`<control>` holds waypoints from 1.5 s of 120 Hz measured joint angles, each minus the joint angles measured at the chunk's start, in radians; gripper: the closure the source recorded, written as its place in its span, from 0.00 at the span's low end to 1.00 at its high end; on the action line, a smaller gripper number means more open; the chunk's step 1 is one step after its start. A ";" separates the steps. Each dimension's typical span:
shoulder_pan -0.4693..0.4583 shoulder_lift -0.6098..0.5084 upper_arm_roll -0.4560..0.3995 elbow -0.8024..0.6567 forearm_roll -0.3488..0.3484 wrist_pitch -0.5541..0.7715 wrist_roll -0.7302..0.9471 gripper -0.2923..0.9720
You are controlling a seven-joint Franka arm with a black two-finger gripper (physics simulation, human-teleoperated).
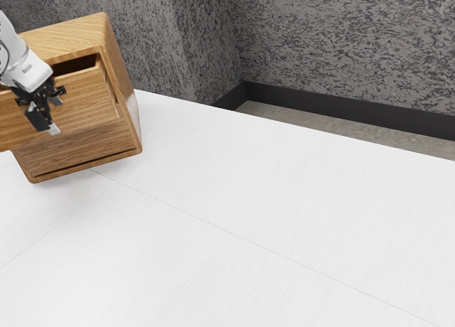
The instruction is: Pull the drawer handle with one arm to open the drawer
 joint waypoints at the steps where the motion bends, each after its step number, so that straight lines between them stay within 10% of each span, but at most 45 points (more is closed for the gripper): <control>1: 0.000 0.001 0.000 0.000 -0.001 0.000 0.000 0.27; 29: 0.006 0.034 0.010 -0.023 -0.039 0.022 -0.018 0.47; 73: 0.009 0.051 0.034 -0.071 -0.126 0.029 -0.050 0.11; 95: 0.062 0.109 -0.014 -0.107 -0.121 0.031 -0.065 0.49; 105: 0.083 0.138 -0.019 -0.143 -0.137 0.035 -0.072 0.36; 127: 0.279 0.150 -0.214 -0.196 -0.166 0.029 -0.082 0.27; 160: 0.596 0.153 -0.558 -0.252 -0.148 0.029 -0.098 0.61; 180: 0.492 0.170 -0.619 -0.268 -0.169 0.025 -0.104 0.39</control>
